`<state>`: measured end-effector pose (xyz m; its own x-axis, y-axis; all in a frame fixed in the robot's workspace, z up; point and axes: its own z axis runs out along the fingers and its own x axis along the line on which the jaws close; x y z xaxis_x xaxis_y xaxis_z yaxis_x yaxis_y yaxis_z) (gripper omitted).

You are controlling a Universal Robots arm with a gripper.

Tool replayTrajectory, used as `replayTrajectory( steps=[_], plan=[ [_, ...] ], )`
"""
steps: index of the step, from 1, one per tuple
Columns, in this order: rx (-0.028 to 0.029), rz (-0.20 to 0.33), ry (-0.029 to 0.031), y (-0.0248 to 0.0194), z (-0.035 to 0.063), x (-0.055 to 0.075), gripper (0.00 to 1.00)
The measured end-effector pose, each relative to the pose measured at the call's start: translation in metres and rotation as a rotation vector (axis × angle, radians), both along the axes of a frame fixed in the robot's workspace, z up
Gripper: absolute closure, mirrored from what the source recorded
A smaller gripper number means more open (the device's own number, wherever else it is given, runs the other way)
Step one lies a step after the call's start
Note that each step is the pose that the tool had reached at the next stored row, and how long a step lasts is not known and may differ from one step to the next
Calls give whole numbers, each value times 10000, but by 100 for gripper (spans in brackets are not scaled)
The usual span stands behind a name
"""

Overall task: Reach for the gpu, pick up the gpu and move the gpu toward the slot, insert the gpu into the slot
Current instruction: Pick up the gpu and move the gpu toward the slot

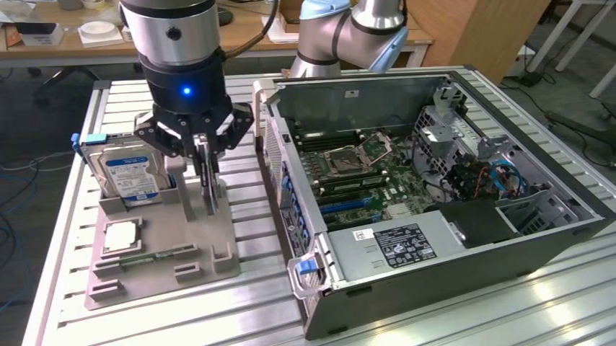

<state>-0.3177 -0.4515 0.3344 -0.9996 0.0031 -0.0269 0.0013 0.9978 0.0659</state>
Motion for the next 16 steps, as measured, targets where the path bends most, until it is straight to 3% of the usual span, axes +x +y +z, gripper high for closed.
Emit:
replayTrajectory(
  steps=[16],
  plan=[
    [104, 0, -1, 0, 138, 0, 73]
  ],
)
